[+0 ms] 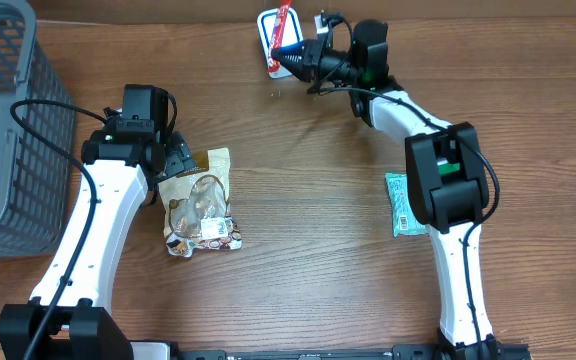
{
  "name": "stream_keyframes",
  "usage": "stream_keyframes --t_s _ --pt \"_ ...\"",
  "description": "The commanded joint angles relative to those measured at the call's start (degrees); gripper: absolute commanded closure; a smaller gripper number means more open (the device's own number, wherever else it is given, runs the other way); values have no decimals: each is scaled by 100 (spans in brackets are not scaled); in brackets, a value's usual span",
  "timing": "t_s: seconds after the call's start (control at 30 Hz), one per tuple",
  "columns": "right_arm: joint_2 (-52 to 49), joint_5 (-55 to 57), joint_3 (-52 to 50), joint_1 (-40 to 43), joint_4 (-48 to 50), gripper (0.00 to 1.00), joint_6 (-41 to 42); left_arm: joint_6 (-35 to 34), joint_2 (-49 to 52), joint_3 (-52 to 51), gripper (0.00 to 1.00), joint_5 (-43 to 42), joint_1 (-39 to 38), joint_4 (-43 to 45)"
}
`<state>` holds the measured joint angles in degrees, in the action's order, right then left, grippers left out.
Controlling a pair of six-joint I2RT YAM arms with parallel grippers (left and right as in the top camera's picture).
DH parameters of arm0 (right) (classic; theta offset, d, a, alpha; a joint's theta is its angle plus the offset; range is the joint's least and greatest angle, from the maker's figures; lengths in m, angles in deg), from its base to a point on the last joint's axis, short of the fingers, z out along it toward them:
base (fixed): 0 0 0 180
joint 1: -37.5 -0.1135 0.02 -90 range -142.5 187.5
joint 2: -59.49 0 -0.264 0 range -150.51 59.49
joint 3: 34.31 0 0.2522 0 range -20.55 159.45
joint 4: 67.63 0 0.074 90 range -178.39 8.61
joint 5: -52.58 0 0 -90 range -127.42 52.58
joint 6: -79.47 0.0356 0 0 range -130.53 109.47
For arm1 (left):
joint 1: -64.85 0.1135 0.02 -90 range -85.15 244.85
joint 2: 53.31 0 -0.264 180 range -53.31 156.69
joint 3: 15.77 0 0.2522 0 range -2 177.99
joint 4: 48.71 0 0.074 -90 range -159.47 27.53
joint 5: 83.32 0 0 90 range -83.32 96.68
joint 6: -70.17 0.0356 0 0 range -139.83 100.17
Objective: Scan the item barcode
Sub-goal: 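Hold the red packet in front of the scanner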
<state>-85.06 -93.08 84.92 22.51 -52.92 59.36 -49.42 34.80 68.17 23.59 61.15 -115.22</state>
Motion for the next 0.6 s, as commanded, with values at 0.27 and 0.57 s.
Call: stream_keyframes --t_s 0.27,0.57 --pt "-540 400 31 4 61 97 -109 44 -114 96 0 -2 -7 -11" --pt "-540 741 31 -66 -879 97 -133 44 -114 96 0 -2 -7 -11"
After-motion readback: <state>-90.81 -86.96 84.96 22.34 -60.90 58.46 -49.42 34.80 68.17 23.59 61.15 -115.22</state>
